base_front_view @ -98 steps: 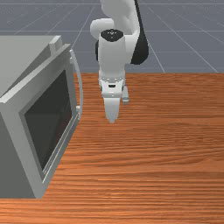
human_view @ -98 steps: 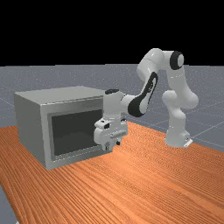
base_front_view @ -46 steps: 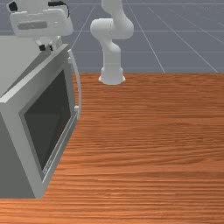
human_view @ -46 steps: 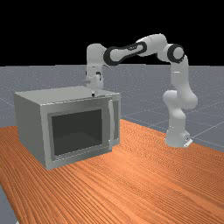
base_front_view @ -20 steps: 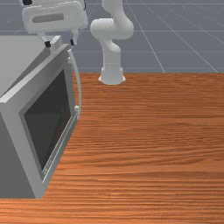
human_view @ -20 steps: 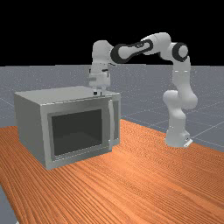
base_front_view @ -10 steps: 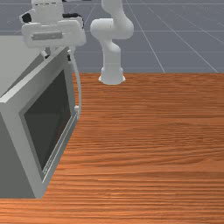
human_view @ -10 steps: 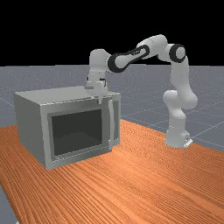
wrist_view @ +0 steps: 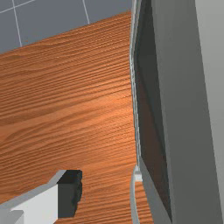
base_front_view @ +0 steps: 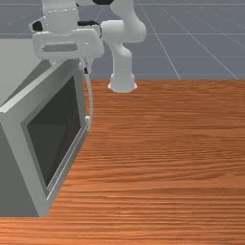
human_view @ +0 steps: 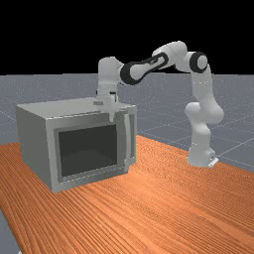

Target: Open the microwave

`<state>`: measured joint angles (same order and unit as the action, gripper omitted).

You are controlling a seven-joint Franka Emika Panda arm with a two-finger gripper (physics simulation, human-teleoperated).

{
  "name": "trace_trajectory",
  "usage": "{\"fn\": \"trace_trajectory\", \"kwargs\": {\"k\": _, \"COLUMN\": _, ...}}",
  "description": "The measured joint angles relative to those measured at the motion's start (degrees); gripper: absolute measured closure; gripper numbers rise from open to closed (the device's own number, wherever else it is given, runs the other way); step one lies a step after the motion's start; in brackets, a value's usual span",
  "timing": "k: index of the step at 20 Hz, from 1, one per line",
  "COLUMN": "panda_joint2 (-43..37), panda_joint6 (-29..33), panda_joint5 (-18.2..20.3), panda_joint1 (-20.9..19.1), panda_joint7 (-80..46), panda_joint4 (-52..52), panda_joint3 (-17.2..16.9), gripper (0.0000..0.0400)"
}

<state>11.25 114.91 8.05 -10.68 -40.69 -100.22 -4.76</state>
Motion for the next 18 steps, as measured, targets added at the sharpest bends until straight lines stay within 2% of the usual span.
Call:
{"fn": "trace_trajectory", "kwargs": {"k": 3, "panda_joint2": 6.1, "panda_joint6": -3.4, "panda_joint5": -1.7, "panda_joint1": -0.2, "panda_joint7": -3.7, "panda_joint4": 8.7, "panda_joint3": 2.1, "gripper": 0.0000}}
{"fn": "trace_trajectory", "kwargs": {"k": 10, "panda_joint2": 5.4, "panda_joint6": -3.2, "panda_joint5": -4.0, "panda_joint1": 2.8, "panda_joint7": -9.5, "panda_joint4": 8.7, "panda_joint3": 9.7, "gripper": 0.0000}}
{"fn": "trace_trajectory", "kwargs": {"k": 12, "panda_joint2": 8.4, "panda_joint6": -4.7, "panda_joint5": -5.6, "panda_joint1": 4.5, "panda_joint7": -11.3, "panda_joint4": 13.3, "panda_joint3": 11.8, "gripper": 0.0000}}
{"fn": "trace_trajectory", "kwargs": {"k": 18, "panda_joint2": 16.0, "panda_joint6": -8.0, "panda_joint5": -8.5, "panda_joint1": 8.4, "panda_joint7": -14.6, "panda_joint4": 25.2, "panda_joint3": 14.8, "gripper": 0.0000}}
